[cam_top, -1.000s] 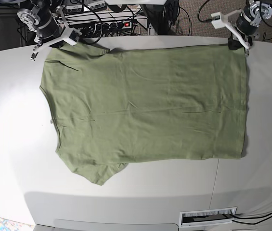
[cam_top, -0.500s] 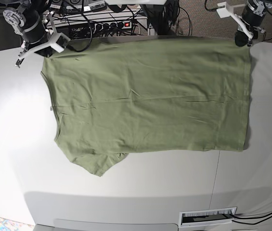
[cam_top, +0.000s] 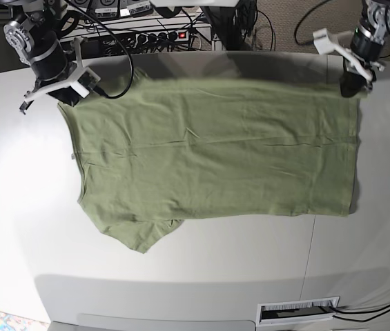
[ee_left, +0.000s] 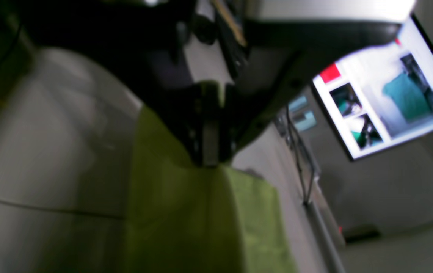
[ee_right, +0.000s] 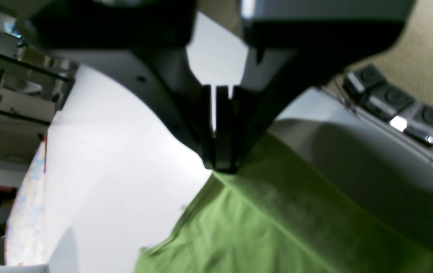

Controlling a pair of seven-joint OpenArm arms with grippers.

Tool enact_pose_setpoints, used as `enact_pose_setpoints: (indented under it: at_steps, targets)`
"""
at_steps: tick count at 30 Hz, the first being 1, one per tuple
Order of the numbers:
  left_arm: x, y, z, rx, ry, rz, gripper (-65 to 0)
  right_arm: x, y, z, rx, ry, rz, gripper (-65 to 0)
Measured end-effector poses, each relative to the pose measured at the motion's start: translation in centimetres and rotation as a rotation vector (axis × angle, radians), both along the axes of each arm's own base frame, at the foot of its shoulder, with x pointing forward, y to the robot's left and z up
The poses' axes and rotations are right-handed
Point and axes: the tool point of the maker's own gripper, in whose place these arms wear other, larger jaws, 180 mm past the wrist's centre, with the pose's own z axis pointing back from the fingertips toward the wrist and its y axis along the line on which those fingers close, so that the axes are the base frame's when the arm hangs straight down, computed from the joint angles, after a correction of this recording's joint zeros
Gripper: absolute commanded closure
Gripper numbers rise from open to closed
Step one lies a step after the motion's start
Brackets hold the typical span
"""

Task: Fold the T-shirt properly
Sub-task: 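Lift the grasped shirt edge with both grippers and pull it taut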

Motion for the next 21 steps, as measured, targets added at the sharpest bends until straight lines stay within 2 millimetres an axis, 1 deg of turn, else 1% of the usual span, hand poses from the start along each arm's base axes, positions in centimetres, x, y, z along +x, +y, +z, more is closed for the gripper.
enact_pose_setpoints:
  at_steps: [2, 4, 8, 10, 11, 15, 17, 21]
  targets:
    - [1.6, 0.2, 0.7, -0.047, -0.023, 0.039, 0.0, 0.5, 0.2, -0.1, 0.028, -0.011, 0.0, 0.0]
    - [2.7, 0.0, 1.0, -0.111, -0.033, 0.072, 0.0, 1.0, -0.4, -0.7, 0.04, -0.013, -0.034, 0.0]
    - [4.0, -1.5, 1.2, -0.267, -0.046, 0.145, 0.0, 1.8, -1.2, -2.2, 0.071, -0.01, -0.086, 0.0]
    - [4.6, -2.3, 1.4, -0.32, -0.06, 0.157, 0.0, 2.4, -1.5, -2.6, 0.085, -0.019, -0.101, 0.0]
    - [4.9, -2.4, 1.3, -0.336, -0.064, 0.171, 0.0, 2.7, -1.6, -2.6, 0.091, -0.026, -0.11, 0.0]
    - [5.7, -1.8, 0.1, -0.364, -0.062, 0.224, 0.0, 4.1, -1.8, -2.6, 0.115, -0.057, -0.131, 0.0]
    - [5.7, -1.4, -0.7, -0.359, -0.052, 0.236, 0.0, 4.5, -1.7, -2.5, 0.128, -0.069, -0.14, 0.0]
    - [5.6, -0.7, -1.7, -0.345, -0.037, 0.228, 0.0, 5.5, -1.6, -2.5, 0.159, -0.088, -0.151, 0.0]
